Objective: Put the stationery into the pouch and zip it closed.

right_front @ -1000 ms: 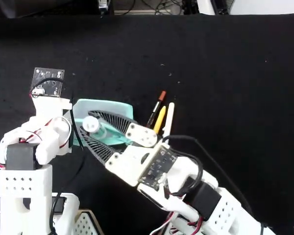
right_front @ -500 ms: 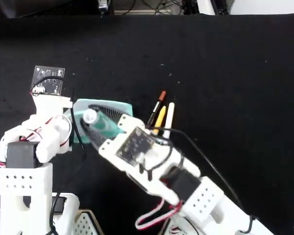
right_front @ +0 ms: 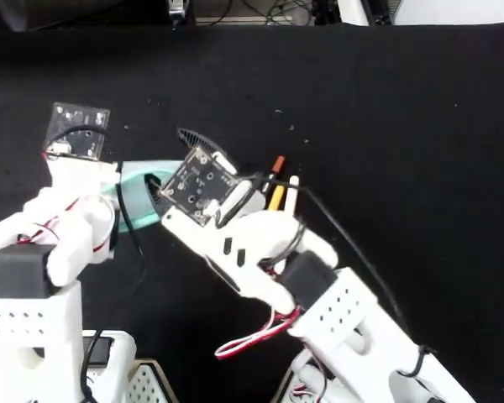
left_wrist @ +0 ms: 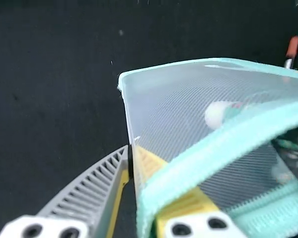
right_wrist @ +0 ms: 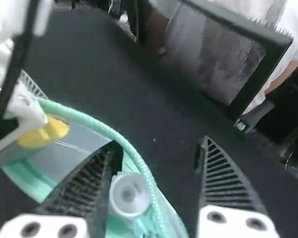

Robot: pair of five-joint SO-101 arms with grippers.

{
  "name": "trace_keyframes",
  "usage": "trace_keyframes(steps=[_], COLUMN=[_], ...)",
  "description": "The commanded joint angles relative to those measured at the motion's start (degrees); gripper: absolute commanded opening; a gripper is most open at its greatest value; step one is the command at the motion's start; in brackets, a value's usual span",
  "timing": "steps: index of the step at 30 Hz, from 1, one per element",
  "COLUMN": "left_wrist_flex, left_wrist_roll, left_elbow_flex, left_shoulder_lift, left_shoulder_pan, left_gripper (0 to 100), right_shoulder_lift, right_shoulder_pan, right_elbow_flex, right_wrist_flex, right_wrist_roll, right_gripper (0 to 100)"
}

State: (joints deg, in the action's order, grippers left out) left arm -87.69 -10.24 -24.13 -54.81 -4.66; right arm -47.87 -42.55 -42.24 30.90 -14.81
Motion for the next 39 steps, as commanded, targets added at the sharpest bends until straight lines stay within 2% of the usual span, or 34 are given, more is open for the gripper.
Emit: trace_keyframes(steps=[1,8,15,19,22,26,32,35,39], left_wrist_flex=[-3.34,-13.45,-13.10,-13.10,-13.10,-13.10,-13.01,-13.01,-13.01], left_wrist_roll=[-0.97,-0.62,1.14,0.97,0.97,0.88,0.97,1.14,1.23], left_elbow_flex=[9.54,25.98,25.19,26.77,28.88,29.67,29.67,29.67,29.23], left_shoulder_lift=[3.78,17.23,28.40,35.69,39.38,42.11,43.52,43.43,43.52], left_shoulder_pan=[-0.40,1.36,2.15,0.40,-1.80,-3.38,-3.21,-3.12,-1.63], left_gripper=[3,3,3,3,3,3,3,3,3], right_shoulder_lift=[-0.92,-4.44,-2.68,0.04,-0.31,-1.54,4.97,14.20,29.93], right_shoulder_pan=[2.64,2.64,2.99,4.31,8.88,20.40,35.43,38.95,39.12], right_elbow_flex=[8.75,13.76,13.41,15.60,18.68,21.23,12.44,8.57,9.63], right_wrist_flex=[4.84,16.00,17.76,17.58,18.11,22.95,26.02,24.70,22.51], right_wrist_roll=[0.00,0.00,0.00,0.09,0.00,0.35,3.60,5.71,7.65], right_gripper=[21.6,21.3,21.5,21.6,21.3,21.2,21.1,21.1,21.1])
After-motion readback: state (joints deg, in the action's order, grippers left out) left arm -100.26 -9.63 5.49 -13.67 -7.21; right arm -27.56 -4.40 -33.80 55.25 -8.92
